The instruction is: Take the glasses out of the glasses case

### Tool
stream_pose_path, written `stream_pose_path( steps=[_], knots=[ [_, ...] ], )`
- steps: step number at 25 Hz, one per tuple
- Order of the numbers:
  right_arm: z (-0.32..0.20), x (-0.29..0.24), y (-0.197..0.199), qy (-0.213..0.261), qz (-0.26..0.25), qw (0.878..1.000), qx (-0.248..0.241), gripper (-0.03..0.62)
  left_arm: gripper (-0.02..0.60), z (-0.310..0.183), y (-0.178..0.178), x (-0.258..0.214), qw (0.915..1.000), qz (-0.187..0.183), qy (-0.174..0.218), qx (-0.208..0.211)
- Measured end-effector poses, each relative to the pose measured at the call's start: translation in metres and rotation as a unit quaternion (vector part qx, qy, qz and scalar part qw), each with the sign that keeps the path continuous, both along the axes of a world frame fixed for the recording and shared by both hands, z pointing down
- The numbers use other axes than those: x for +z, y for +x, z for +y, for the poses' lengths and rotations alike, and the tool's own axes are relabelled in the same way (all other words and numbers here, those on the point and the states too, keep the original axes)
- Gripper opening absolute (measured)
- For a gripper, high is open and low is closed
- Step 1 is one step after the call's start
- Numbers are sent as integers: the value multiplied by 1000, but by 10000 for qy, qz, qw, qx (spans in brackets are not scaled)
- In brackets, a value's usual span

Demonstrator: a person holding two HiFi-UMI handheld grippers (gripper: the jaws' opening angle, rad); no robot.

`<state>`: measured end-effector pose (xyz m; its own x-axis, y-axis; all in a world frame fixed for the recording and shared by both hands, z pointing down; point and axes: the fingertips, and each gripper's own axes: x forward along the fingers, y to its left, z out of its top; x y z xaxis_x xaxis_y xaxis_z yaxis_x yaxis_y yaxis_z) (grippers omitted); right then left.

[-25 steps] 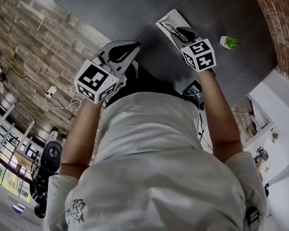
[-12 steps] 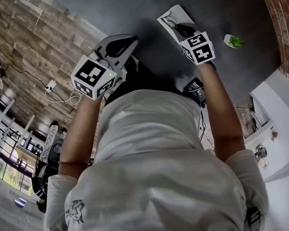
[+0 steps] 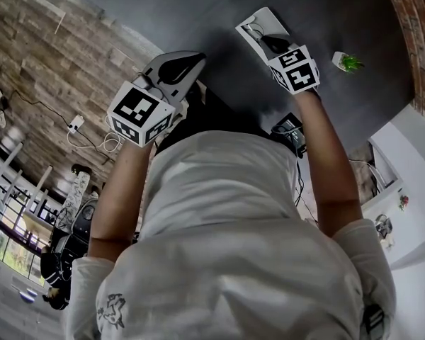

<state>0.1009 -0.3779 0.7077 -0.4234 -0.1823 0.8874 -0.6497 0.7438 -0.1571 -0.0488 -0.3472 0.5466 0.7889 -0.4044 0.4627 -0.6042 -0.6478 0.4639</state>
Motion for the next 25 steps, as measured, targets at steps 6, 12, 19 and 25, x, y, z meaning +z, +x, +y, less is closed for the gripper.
stream_pose_path(
  steps=[6,12,19,25],
  knots=[
    [-6,-14,6,225,171,9996,5,15,11,7,-9,-11,9999,20,81,-86],
    [-5,-26,8,434,423,9981,-133,15,11,13,-23,-26,9995,7,257,-185],
    [1,-55,-2,791,490,9955,-185,15,11,25,-41,-52,9977,-4,580,-347],
    [24,-101,4,1230,381,9914,-248,15,11,55,-33,-90,9945,-49,970,-395]
  ],
)
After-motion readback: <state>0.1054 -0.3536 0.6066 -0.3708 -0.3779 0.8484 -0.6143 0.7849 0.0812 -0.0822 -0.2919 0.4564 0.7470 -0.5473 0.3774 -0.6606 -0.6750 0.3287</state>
